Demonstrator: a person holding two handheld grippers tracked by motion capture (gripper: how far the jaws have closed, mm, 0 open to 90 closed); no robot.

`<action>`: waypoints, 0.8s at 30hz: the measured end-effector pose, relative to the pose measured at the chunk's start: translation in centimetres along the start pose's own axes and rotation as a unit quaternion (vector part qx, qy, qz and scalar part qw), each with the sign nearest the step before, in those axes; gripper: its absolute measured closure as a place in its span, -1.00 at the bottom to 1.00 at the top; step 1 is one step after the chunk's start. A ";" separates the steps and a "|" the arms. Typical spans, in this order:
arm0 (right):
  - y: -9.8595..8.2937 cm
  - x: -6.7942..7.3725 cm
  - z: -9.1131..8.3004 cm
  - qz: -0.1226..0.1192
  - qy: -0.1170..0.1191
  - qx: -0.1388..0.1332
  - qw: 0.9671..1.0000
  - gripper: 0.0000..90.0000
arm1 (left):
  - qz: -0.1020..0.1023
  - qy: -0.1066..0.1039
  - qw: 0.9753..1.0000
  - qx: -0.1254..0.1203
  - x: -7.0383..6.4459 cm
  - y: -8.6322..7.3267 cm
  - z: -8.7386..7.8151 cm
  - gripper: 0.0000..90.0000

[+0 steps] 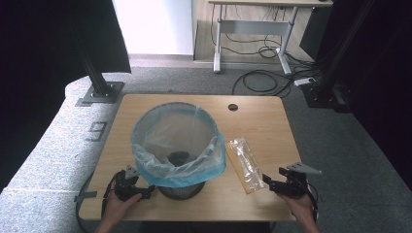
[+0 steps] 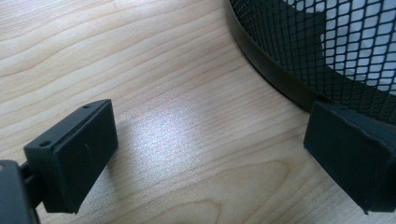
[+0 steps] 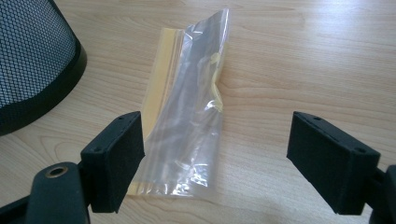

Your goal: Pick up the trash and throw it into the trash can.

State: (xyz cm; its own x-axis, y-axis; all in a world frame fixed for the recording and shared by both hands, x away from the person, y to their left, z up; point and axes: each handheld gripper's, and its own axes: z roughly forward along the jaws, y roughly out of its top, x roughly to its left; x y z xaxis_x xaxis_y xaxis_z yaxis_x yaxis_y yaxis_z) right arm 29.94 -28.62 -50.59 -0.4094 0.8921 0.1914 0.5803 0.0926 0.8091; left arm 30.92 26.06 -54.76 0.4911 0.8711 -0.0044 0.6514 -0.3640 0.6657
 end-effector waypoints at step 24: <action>1.4 0.7 2.0 -0.007 0.005 0.004 1.000 -0.55 | 0.001 -0.002 1.000 0.000 0.0 0.0 0.0 -0.95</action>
State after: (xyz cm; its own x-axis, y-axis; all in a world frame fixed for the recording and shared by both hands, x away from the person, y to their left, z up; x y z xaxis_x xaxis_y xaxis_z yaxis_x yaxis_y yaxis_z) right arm 31.89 -26.96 -50.43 -0.4238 0.8865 0.1858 0.5807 0.1085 0.8068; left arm 30.96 26.03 -54.76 0.4944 0.8692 -0.0053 0.6508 -0.3662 0.6651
